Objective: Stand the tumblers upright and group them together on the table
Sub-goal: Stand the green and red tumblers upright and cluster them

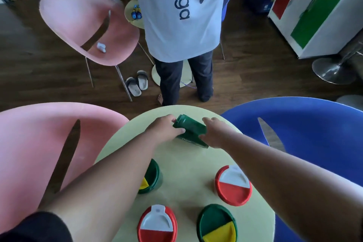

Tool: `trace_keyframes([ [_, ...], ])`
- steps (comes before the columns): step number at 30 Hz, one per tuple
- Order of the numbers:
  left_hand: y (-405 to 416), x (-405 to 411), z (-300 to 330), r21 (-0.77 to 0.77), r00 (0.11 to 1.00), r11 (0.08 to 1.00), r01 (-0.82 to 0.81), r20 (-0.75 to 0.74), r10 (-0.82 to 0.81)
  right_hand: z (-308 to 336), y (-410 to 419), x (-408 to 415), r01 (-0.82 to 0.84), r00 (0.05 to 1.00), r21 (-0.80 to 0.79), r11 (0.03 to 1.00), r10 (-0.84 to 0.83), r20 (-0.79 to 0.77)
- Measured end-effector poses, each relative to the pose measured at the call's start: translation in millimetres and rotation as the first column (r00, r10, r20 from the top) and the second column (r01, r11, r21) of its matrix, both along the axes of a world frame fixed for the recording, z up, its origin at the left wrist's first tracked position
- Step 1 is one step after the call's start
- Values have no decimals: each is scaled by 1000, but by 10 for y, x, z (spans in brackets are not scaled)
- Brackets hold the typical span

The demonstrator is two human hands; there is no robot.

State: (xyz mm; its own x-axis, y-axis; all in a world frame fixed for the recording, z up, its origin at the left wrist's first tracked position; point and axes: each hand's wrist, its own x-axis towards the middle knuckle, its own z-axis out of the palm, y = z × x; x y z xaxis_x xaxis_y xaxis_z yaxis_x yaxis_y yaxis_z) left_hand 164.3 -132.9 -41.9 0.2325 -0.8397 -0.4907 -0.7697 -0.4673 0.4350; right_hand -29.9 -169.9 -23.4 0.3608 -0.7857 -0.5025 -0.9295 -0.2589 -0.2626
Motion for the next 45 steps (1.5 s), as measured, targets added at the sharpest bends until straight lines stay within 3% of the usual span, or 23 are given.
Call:
trace_keyframes([
  [7, 37, -102, -92, -106, 996, 994, 27, 84, -18, -187, -49, -94, 15, 994, 37, 999, -19, 105],
  [11, 177, -169, 64, -267, 981, 955, 127, 176, -82, -148, 53, -131, 52, 983, 86, 995, -66, 173],
  [14, 308, -238, 231, -385, 933, 868, 315, 296, -207, -126, 153, -154, 43, 980, 123, 991, -66, 189],
  [18, 497, -296, 366, -418, 801, 705, 573, 467, -375, -56, 241, -201, 59, 968, 226, 972, -111, 225],
  [23, 670, -352, 418, -424, 732, 603, 676, 487, -477, 72, 303, -350, 36, 951, 269, 962, -116, 288],
  [27, 796, -398, 440, -431, 771, 642, 634, 421, -478, 167, 357, -420, -9, 947, 290, 957, -85, 310],
  [35, 953, -574, 489, -264, 965, 928, 263, 56, -257, 276, 511, -447, 4, 947, 297, 955, -99, 305],
  [45, 977, -476, 554, -206, 981, 960, 190, 65, -181, 255, 545, -254, 5, 959, 189, 982, -59, 279],
])
